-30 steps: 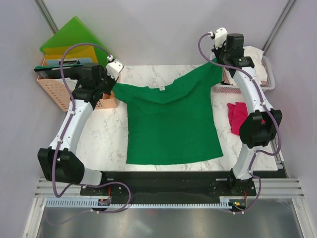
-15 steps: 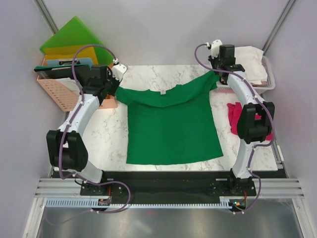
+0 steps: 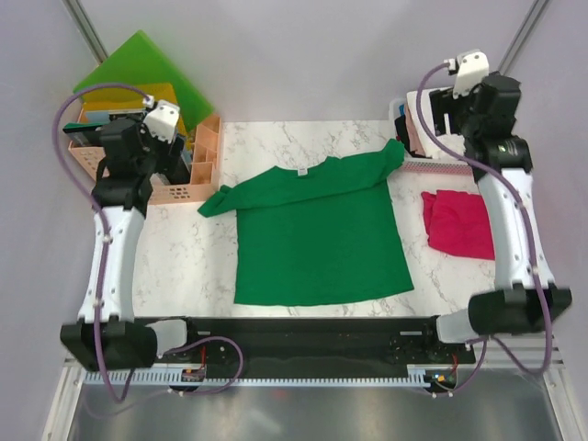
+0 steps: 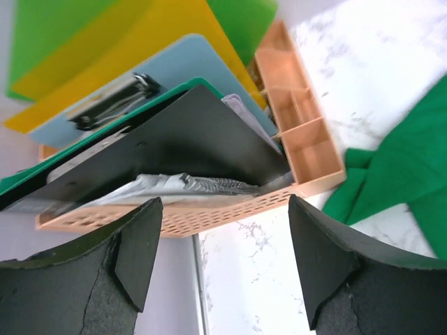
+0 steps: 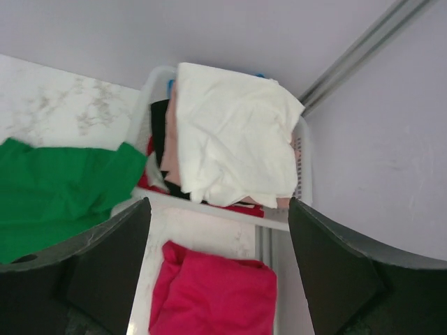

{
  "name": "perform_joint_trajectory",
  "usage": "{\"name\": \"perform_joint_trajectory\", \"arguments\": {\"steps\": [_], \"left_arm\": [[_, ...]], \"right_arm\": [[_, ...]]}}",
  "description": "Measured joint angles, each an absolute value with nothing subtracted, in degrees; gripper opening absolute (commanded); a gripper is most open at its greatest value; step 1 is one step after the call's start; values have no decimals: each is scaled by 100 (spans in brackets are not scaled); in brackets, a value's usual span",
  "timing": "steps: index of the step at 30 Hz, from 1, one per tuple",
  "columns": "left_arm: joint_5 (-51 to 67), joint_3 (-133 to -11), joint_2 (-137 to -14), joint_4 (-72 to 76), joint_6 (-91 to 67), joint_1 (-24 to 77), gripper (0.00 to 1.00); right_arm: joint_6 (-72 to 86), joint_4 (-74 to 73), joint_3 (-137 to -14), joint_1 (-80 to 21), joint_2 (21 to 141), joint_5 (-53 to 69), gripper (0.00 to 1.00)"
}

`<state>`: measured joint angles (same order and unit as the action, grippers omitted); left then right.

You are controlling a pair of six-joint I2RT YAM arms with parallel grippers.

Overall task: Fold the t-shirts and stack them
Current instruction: Flatten out the tshirt

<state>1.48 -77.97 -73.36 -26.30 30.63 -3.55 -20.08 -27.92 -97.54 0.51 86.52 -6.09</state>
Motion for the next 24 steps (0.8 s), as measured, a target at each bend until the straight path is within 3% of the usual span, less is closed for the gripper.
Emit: {"name": "perform_joint_trajectory", "arguments": {"steps": [4, 7, 8, 9, 10, 11, 12, 13, 17, 24], "left_arm": [[845, -7666, -6082, -3009, 2755, -353, 81], [1404, -7391, -5527, -3275, 2464, -202, 72], [1579, -7231, -5439, -3341, 2377, -145, 55], [1710, -7043, -5419, -3422, 2272, -99, 32], [1800, -6860, -5428, -3470, 2222, -75, 4], [1881, -6650, -5472, -3577, 2134, -64, 2], [1949, -6453, -5537, -3680, 2099, -62, 2], [1979, -6261, -5645, -3765, 2051, -62, 2], [2058, -5664, -5758, -3907, 1820, 80, 2], [2108, -5227, -5651, -3756, 1697, 473, 2]], "right_arm": [[-2034, -3312, -8770, -12, 7087, 305, 87], [-2128, -3839, -7999, -54, 6626, 980, 87], [-2182, -4053, -7760, -54, 6661, 1177, 86], [-2263, -4285, -7553, -51, 6740, 1339, 78], [-2362, -4530, -7358, -51, 6914, 1479, 57], [-2471, -4722, -7179, -51, 7083, 1577, 45], [-2491, -4838, -7017, -51, 7183, 1667, 19], [-2582, -4991, -6818, -56, 7266, 1747, 0], [-2571, -5297, -6233, -266, 7297, 1892, 0], [-2381, -5039, -5937, -1531, 7533, 1769, 0]]}}
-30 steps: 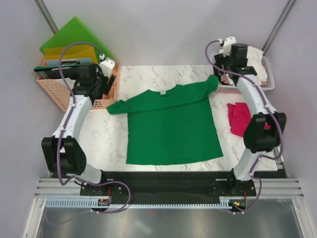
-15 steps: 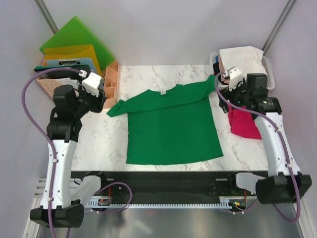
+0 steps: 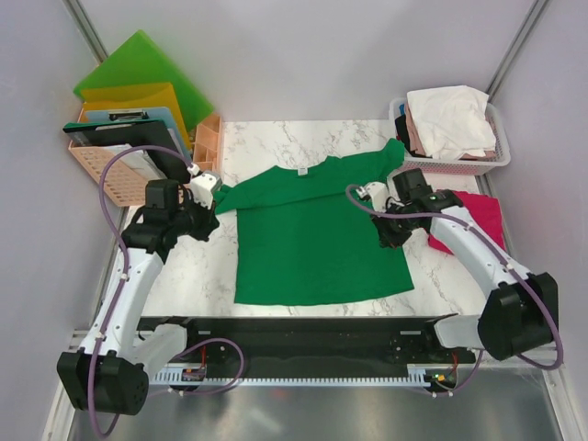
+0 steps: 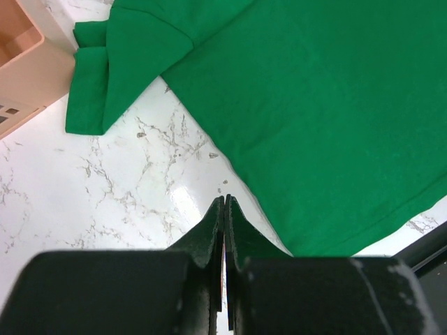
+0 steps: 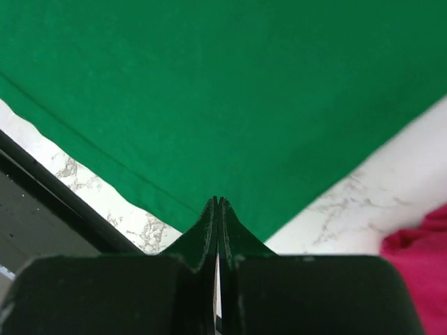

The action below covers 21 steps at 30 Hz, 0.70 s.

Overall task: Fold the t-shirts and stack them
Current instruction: Flatten out the tshirt

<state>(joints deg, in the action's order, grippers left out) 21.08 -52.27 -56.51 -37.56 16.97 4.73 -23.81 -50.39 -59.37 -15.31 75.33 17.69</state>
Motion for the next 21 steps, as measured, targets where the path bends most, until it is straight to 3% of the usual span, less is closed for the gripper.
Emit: {"name": "perform_joint_trajectory", "arguments": {"steps": [13, 21], "left_arm": [[2106, -5168, -5730, -3581, 1688, 502, 2], [2010, -5085, -5745, -3533, 1691, 523, 2]], "right_arm": [[-2115, -4377, -5623, -2766, 9070, 1352, 0], [-1953, -4139, -7284, -3645, 10283, 1151, 0]]}}
